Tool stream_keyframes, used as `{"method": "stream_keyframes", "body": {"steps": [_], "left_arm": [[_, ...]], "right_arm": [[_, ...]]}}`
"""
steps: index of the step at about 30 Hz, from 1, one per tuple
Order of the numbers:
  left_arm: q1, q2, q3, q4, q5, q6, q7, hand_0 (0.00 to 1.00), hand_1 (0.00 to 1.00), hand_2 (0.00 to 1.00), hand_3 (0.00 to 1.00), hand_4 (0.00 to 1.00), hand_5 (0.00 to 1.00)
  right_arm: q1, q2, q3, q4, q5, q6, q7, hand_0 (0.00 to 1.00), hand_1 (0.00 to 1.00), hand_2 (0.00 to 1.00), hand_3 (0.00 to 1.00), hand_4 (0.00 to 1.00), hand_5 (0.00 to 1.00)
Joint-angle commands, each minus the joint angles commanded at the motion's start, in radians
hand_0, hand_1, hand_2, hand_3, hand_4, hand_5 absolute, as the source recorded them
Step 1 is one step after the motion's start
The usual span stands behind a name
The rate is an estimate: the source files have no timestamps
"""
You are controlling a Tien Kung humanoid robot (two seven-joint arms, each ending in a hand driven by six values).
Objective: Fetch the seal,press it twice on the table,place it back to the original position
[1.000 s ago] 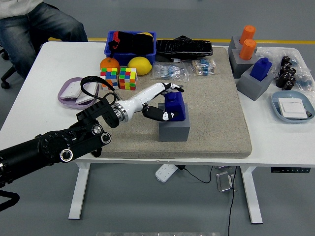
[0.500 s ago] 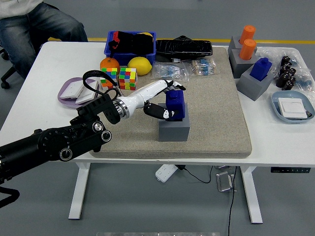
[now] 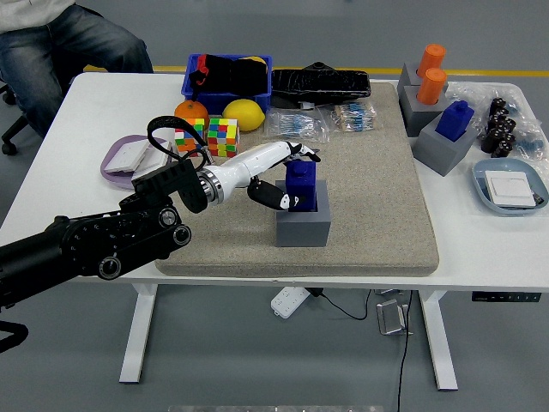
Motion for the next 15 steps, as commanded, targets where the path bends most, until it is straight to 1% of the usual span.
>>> {"method": "stream_keyframes", "body": {"steps": [9, 15], "left_arm": [[-0.007, -0.001, 0.005, -0.004, 0.022, -0.015, 0.019, 0.834, 0.532, 0.47, 0.806, 0.566, 0.002], [-0.011, 0.004, 0.003, -0.012, 0.023, -0.03, 0.033, 0.833, 0.531, 0.47, 0.806, 0.564, 0.002]], "right_arm": [[0.001, 0.0, -0.003, -0.001, 0.001, -0.001, 0.001, 0.934, 0.782, 0.783, 0.81, 0.87, 0.48], [0.002, -0.002, -0.007, -0.001, 0.001, -0.003, 0.002, 0.934, 0.782, 0.782, 0.81, 0.87, 0.48]]}}
